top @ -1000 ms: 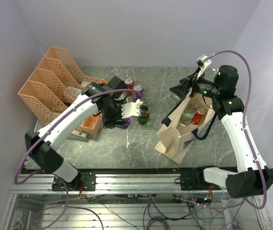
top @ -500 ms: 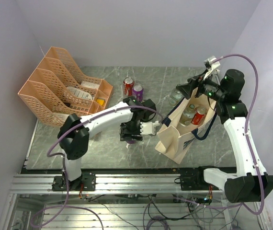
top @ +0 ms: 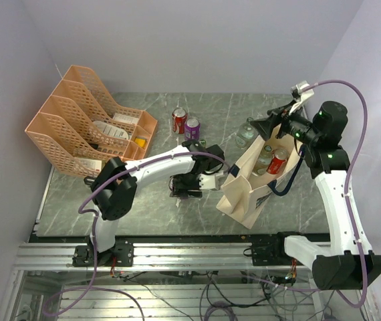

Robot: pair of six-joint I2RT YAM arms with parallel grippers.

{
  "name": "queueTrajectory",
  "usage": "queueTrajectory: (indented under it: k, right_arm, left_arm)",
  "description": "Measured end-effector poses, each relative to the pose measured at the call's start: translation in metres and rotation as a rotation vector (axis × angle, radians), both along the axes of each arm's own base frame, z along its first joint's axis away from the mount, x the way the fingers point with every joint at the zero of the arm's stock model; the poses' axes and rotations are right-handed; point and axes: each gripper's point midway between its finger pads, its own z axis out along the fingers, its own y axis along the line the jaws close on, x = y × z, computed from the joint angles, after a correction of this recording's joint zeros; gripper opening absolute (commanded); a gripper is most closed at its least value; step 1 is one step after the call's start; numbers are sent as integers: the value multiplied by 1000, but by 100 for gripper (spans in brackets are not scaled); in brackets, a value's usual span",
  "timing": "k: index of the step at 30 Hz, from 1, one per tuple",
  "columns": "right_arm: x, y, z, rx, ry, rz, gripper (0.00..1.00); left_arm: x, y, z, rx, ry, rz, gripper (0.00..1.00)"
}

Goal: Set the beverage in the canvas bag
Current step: Place the drink at the center of the board.

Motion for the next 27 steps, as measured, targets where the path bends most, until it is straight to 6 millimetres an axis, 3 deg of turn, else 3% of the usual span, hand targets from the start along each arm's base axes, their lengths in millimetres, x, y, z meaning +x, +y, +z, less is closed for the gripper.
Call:
queueTrajectory:
  k: [8,14,27]
  right_arm:
    - [0,-12,-7,15,19,-40,75]
    - [2,-17,-12,32,41,-57,75]
    - [3,-23,-10,57,46,-71,75]
  left_arm:
    - [1,29,-14,72,31,46,7]
    - [5,38,-15,79,34,71,8]
    - [7,28,-21,82,28,98,39]
